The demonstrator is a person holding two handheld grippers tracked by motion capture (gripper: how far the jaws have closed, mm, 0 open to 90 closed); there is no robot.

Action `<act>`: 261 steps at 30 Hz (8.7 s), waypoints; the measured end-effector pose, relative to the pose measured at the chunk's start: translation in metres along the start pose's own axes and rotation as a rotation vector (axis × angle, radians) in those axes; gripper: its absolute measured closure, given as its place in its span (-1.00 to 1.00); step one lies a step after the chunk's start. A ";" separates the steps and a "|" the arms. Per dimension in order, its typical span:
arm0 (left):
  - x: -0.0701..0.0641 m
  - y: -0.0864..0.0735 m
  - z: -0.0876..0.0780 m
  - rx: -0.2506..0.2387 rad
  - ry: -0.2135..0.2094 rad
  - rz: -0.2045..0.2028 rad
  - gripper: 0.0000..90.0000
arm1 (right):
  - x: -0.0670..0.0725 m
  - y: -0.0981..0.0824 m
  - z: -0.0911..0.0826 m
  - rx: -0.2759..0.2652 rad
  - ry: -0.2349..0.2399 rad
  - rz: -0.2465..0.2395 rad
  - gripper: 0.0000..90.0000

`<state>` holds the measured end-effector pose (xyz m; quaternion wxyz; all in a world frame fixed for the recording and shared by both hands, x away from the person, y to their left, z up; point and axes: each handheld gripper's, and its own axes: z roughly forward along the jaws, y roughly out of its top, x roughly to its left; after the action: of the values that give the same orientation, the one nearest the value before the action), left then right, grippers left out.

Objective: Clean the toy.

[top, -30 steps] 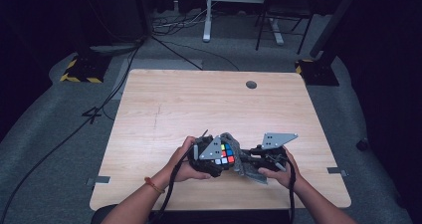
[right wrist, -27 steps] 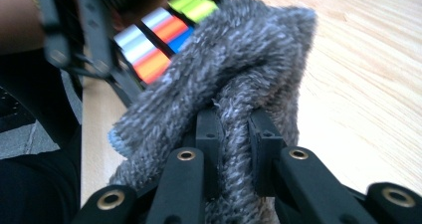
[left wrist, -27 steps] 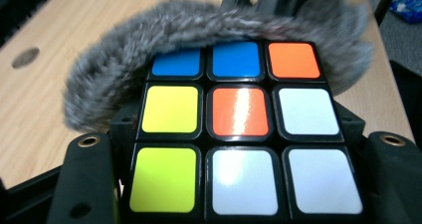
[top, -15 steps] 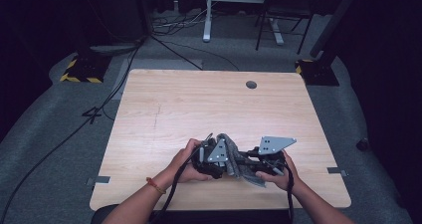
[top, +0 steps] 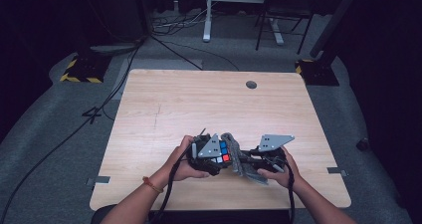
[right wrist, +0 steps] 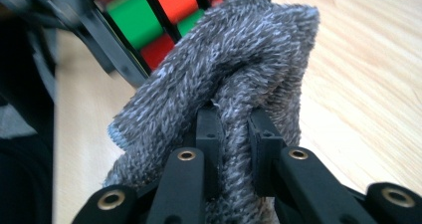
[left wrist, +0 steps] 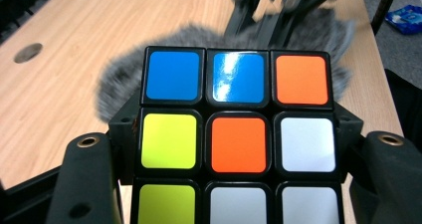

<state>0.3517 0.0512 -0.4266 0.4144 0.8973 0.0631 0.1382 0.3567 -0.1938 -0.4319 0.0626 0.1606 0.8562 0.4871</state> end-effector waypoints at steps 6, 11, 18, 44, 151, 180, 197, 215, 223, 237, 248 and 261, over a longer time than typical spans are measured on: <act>-0.005 0.001 0.009 0.023 -0.016 0.010 -0.26 | 0.011 0.011 -0.005 -0.040 -0.029 -0.059 0.75; -0.008 0.004 0.004 0.010 -0.009 0.028 -0.26 | 0.000 0.002 0.002 0.017 -0.060 -0.017 0.75; 0.000 0.003 -0.009 -0.042 0.007 0.000 -0.26 | -0.004 -0.006 0.007 0.058 -0.043 0.000 0.75; -0.005 0.006 -0.004 -0.029 -0.027 0.032 -0.26 | -0.002 0.000 0.004 0.051 -0.094 -0.032 0.74; -0.001 0.006 -0.011 -0.032 0.026 0.007 -0.26 | -0.004 -0.002 -0.002 0.002 -0.103 -0.021 0.72; -0.006 0.008 0.003 0.022 -0.021 0.029 -0.27 | 0.001 0.002 -0.008 -0.132 0.068 -0.012 0.72; 0.002 0.006 -0.017 -0.051 0.007 0.000 -0.26 | -0.005 -0.009 0.003 0.018 -0.048 -0.037 0.72; -0.006 0.011 -0.016 -0.052 -0.017 0.041 -0.26 | -0.004 -0.005 0.002 0.030 -0.097 -0.054 0.71; 0.004 0.007 -0.023 -0.051 0.018 -0.001 -0.26 | 0.002 0.000 -0.001 0.004 -0.043 -0.079 0.71; -0.011 0.011 -0.006 -0.007 -0.040 0.053 -0.26 | 0.013 0.012 -0.007 -0.036 -0.100 -0.132 0.70; 0.000 0.011 -0.027 -0.092 -0.002 0.019 -0.26 | -0.001 -0.003 0.003 0.026 -0.070 -0.080 0.70; -0.006 0.008 -0.005 0.020 -0.009 0.058 -0.27 | 0.021 0.011 -0.004 -0.035 -0.047 -0.142 0.71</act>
<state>0.3442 0.0476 -0.4185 0.4017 0.9034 0.0367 0.1454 0.3387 -0.1845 -0.4193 0.1199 0.1095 0.8552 0.4922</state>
